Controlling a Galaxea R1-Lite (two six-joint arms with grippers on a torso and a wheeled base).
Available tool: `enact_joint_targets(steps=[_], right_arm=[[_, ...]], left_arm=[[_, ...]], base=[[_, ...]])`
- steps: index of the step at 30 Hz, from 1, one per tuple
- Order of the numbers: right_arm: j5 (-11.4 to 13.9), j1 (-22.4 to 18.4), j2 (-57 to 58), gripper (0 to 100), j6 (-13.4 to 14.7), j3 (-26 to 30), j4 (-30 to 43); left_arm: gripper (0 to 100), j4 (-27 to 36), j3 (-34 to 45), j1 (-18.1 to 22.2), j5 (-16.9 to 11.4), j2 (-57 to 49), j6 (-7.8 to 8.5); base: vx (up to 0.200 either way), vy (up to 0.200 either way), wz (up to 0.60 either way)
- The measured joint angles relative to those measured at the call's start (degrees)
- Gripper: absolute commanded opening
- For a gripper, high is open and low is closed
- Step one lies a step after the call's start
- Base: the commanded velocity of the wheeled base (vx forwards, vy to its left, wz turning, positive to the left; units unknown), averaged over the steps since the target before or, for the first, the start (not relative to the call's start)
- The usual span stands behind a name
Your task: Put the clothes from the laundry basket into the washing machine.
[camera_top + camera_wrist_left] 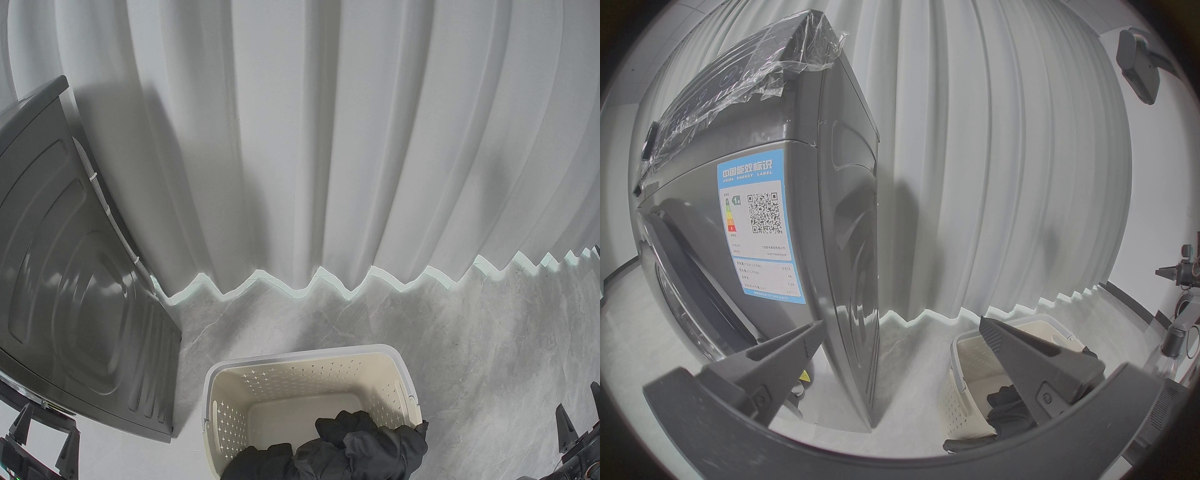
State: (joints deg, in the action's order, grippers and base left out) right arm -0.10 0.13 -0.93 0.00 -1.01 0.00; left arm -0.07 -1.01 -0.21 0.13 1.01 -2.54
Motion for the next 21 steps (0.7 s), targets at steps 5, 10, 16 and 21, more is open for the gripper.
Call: enact_joint_targets(steps=[5, 10, 16, 21], right_arm=[[0.0, 0.0, 0.0, 100, 0.0, 0.0, 0.0], [0.0, 0.0, 0.0, 100, 0.0, 0.0, 0.0], [0.0, 0.0, 0.0, 100, 0.0, 0.0, 0.0], [0.0, 0.0, 0.0, 100, 0.0, 0.0, 0.0]], left_arm=[[100, 0.0, 0.0, 0.0, 0.0, 0.0, 0.00], [100, 0.0, 0.0, 0.0, 0.0, 0.0, 0.00], [100, 0.0, 0.0, 0.0, 0.0, 0.0, 0.00], [100, 0.0, 0.0, 0.0, 0.0, 0.0, 0.00]], base=[[0.000, 0.000, 0.00], [0.000, 0.000, 0.00], [0.000, 0.000, 0.00], [0.000, 0.000, 0.00]])
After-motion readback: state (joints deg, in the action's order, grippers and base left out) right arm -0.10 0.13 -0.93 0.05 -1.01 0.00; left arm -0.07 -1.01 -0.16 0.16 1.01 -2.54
